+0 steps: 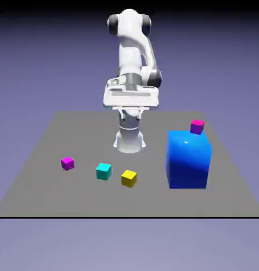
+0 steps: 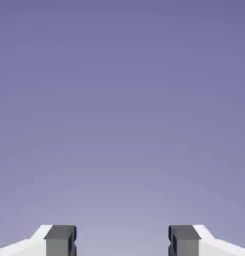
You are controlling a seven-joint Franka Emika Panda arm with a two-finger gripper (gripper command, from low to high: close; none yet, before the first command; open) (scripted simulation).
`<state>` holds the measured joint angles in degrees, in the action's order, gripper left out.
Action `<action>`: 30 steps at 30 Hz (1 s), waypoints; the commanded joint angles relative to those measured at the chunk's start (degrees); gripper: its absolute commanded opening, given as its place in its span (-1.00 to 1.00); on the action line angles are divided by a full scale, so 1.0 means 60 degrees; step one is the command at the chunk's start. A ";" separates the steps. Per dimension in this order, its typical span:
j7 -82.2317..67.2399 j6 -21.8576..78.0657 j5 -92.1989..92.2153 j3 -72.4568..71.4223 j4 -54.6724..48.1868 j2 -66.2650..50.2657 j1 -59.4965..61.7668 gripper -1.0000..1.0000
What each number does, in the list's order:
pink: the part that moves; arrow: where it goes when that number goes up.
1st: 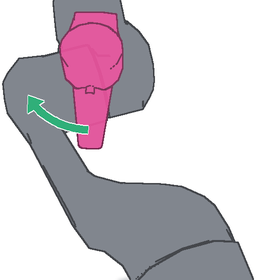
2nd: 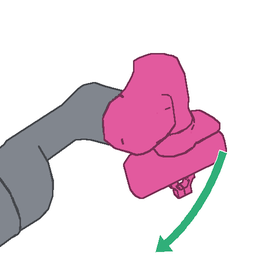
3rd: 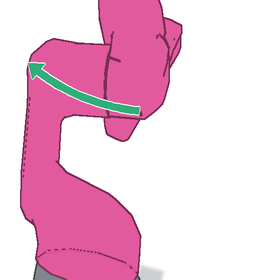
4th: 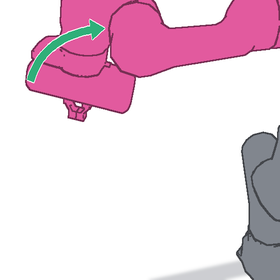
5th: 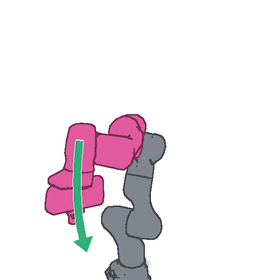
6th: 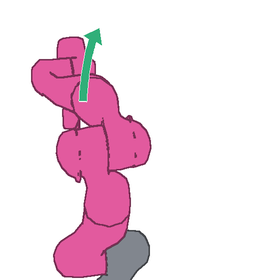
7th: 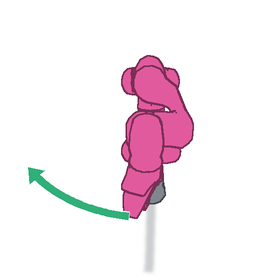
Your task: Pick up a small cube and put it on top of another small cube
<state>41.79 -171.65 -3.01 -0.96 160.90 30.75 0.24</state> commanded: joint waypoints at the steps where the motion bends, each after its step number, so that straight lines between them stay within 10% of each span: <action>1: -0.0092 0.0326 -0.0416 -0.0133 -0.0013 -0.0264 0.0129 0.00; 23: -0.2118 0.7499 -0.9552 -0.3053 -0.0307 -0.6075 0.2962 0.00; 30: -0.0843 0.7359 -1.1899 -0.2273 -0.0731 -0.7877 0.3349 0.00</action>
<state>36.73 -127.49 -74.40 -14.60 156.52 -16.51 20.34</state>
